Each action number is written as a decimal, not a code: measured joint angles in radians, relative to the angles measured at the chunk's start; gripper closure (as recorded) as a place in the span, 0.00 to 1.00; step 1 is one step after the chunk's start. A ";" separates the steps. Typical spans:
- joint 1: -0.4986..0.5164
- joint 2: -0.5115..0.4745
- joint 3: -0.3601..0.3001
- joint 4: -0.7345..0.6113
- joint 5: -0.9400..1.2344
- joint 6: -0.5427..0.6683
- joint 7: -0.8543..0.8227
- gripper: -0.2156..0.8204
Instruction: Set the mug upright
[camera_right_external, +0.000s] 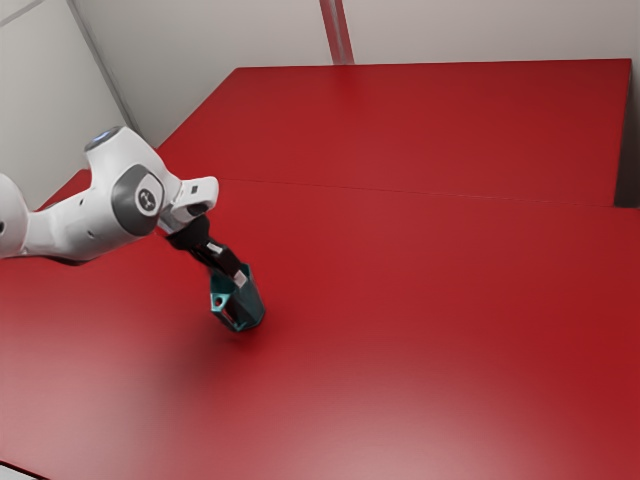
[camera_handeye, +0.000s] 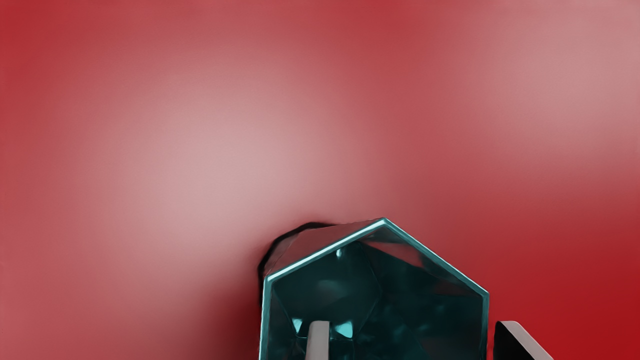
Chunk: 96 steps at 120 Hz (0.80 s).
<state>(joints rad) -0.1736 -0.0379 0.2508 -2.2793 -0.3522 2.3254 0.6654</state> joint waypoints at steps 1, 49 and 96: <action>0.000 0.000 0.000 0.004 0.000 -0.001 -0.002 0.48; 0.002 0.095 -0.016 0.376 0.124 -0.227 -0.069 0.25; -0.018 0.044 -0.034 0.587 0.289 -0.527 -0.169 0.21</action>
<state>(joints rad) -0.1915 0.0066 0.2171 -1.6927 -0.0627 1.7982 0.4960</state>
